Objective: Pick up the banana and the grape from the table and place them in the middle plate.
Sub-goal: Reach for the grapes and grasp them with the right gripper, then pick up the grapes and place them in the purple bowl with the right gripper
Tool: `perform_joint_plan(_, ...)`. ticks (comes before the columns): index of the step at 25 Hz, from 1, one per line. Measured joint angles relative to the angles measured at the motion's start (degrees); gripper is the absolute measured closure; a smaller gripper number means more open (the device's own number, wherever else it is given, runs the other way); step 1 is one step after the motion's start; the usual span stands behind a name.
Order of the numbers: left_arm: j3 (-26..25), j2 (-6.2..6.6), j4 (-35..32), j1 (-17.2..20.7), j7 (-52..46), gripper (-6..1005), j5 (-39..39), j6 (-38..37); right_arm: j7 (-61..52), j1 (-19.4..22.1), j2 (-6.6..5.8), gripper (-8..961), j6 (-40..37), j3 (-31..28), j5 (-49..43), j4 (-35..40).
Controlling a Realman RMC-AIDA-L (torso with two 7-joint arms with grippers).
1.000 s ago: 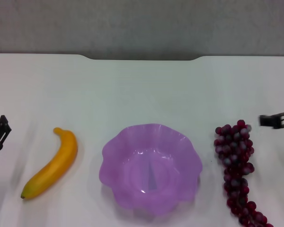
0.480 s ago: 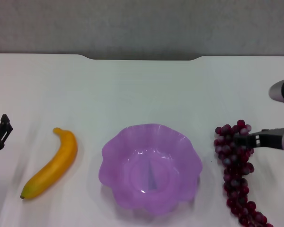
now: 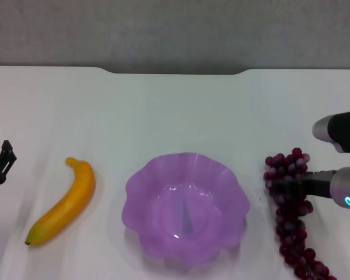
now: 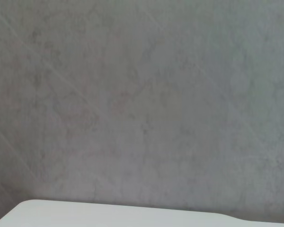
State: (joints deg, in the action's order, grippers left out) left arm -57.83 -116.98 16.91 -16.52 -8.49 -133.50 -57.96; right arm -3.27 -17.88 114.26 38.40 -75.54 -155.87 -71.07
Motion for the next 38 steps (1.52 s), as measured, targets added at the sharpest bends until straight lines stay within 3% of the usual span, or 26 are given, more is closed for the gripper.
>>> perform_joint_plan(25, 0.2, 0.0, 0.1, 0.1, -0.1, 108, -0.3, -0.2, -0.1, -2.7, 0.17, 180, -1.7, 1.3, 0.8, 8.8)
perform_joint_plan(36, 0.2, 0.0, 0.1, 0.2, -0.1, 107, -0.1, -0.2, 0.2, -2.7, 0.17, 293, -1.9, 1.4, 0.6, 8.8)
perform_joint_plan(38, 0.2, 0.0, 0.1, 0.2, -0.1, 107, -0.1, -0.2, 0.4, -2.7, 0.17, 353, -2.4, 1.5, 0.6, 9.3)
